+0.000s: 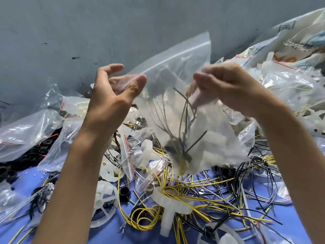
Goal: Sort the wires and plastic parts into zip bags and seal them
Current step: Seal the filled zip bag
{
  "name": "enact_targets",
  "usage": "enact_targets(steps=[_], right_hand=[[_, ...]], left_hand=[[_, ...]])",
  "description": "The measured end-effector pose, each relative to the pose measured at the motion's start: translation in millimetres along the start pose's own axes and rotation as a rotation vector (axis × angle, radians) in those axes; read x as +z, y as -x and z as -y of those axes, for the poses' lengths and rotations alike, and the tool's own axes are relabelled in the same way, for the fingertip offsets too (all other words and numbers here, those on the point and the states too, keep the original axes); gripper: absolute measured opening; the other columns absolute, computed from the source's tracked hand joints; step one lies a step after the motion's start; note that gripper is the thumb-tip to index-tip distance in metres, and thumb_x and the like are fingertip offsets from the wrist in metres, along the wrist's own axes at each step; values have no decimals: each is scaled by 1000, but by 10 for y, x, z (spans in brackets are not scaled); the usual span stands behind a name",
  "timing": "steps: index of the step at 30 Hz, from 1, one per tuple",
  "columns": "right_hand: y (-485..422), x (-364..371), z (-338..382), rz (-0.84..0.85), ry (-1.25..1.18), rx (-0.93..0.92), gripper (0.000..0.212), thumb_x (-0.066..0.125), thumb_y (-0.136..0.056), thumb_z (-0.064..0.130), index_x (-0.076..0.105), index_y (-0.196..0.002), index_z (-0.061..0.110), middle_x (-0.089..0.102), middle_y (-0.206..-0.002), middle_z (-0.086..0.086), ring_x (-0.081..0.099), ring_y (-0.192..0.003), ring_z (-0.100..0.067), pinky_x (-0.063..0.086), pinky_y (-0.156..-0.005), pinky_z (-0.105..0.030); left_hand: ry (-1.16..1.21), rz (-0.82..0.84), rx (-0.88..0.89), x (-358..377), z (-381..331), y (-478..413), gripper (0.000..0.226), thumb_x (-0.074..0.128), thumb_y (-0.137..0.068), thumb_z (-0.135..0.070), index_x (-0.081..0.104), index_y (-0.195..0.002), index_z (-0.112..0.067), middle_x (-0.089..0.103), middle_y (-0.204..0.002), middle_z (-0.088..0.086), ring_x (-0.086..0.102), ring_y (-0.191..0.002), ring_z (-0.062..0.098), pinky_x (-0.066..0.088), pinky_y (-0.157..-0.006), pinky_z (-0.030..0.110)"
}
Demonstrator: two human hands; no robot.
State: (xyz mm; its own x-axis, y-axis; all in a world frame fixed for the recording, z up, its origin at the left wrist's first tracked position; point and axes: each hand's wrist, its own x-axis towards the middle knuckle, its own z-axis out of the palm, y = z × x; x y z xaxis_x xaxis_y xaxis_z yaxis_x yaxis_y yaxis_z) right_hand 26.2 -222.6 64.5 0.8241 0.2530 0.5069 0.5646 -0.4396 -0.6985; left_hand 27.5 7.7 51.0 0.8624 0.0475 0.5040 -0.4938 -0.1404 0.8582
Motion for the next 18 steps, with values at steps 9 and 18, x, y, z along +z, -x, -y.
enact_targets(steps=[9, 18], right_hand=[[-79, 1, 179, -587, -517, 106, 33, 40, -101, 17, 46, -68, 18, 56, -47, 12, 51, -44, 0, 42, -45, -15], [-53, 20, 200, -194, -289, 32, 46, 39, -93, 43, 38, -131, 17, 50, -136, -2, 47, -126, -10, 32, -112, -33]], left_hand=[[-27, 534, -133, 325, 82, 166, 68, 75, -52, -58, 60, -108, -23, 73, -92, -6, 68, -87, 6, 51, -74, 18], [-33, 391, 39, 409, 9, 253, 65, 86, -48, -37, 60, -103, -14, 72, -94, 7, 70, -89, 22, 55, -84, 42]])
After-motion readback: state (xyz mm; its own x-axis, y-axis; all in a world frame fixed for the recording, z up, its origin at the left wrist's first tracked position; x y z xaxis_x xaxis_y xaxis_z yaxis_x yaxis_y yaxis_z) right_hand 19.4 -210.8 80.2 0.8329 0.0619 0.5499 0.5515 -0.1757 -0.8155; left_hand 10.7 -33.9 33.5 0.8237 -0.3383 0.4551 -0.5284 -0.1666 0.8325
